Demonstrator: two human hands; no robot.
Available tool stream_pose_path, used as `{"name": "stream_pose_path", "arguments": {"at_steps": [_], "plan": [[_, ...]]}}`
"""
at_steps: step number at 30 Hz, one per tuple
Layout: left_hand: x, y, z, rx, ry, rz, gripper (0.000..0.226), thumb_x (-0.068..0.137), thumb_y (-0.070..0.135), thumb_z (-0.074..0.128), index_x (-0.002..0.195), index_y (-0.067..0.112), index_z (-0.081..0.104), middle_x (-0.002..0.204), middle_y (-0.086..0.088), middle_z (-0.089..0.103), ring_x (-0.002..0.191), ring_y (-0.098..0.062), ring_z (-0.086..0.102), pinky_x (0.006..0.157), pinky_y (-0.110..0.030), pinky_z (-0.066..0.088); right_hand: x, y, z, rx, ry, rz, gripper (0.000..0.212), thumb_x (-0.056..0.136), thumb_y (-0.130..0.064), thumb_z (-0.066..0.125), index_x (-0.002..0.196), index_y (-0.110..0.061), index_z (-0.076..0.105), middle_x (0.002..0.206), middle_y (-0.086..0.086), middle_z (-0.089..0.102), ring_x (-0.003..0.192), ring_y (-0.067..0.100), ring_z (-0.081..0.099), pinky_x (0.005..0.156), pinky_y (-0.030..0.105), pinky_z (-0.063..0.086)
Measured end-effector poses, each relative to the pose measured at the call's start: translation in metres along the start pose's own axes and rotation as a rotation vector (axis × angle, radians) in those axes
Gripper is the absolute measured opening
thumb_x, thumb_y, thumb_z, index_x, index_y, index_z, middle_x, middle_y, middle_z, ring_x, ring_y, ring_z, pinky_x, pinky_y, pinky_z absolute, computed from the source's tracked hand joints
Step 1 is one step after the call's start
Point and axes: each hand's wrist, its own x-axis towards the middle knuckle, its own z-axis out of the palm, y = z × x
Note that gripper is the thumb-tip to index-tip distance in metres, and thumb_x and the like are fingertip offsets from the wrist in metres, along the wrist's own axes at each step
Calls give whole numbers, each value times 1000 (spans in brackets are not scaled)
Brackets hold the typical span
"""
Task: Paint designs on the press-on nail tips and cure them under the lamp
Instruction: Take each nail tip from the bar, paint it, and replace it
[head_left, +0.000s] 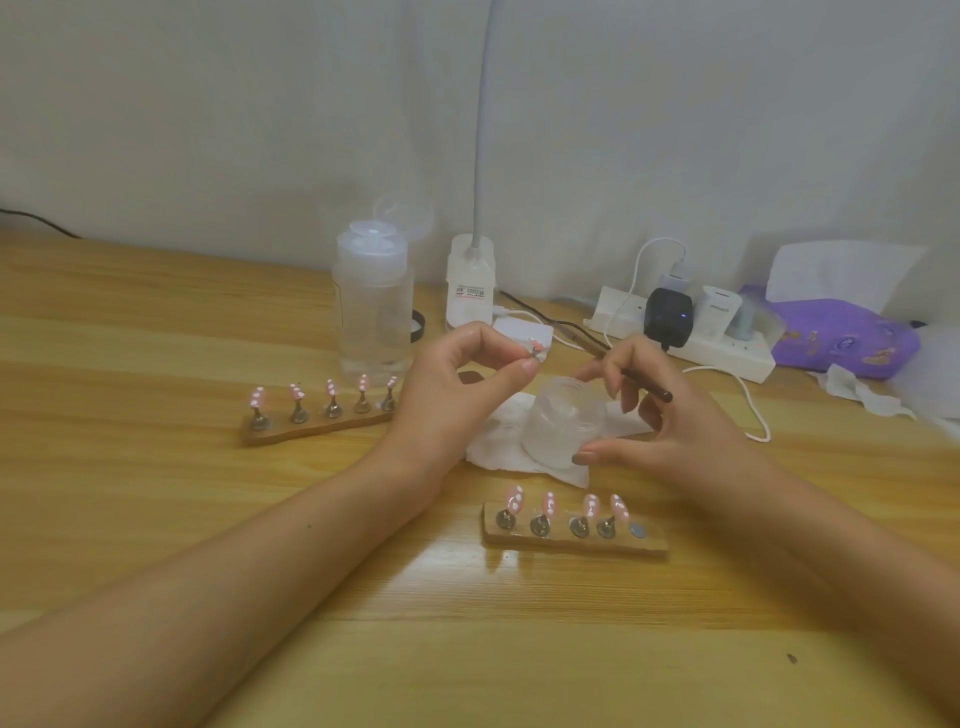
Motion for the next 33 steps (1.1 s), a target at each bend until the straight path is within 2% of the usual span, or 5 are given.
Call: {"name": "stream_pose_path", "arguments": {"at_steps": [7,11,13,18,33], "plan": [[1,-1,0,24,-6,-2,9,87,21,74,82,16,68,98,10,74,61,8,55,66,-21,38,-1,3,-31,105,135,-78,39,80,-38,80,81,-21,45,85,-8,63,64,13,37,60,17,34],[0,-2,0,54,-26,46,9,88,17,74,81,17,68,95,18,74,77,5,63,68,-10,47,7,-2,-31,317,420,-69,46,105,-42,39,71,-18,58,55,-9,38,48,7,30,45,18,25],[-1,-1,-1,70,-40,60,9,88,17,74,82,16,68,96,17,75,82,2,66,69,-11,48,13,-5,-31,506,482,-26,51,105,-49,31,90,-22,72,54,-4,45,46,11,29,43,19,26],[-4,4,-5,72,-44,22,13,85,20,75,77,26,68,99,14,75,86,3,66,71,-15,47,10,6,-16,700,508,19,32,102,-40,47,94,-19,70,80,3,72,51,11,52,45,20,42],[-11,5,-4,135,-61,60,8,84,18,76,79,20,70,95,11,76,50,4,48,50,-8,40,0,-11,-12,442,317,-101,35,94,-23,62,75,3,49,47,10,56,35,19,40,38,20,35]]}}
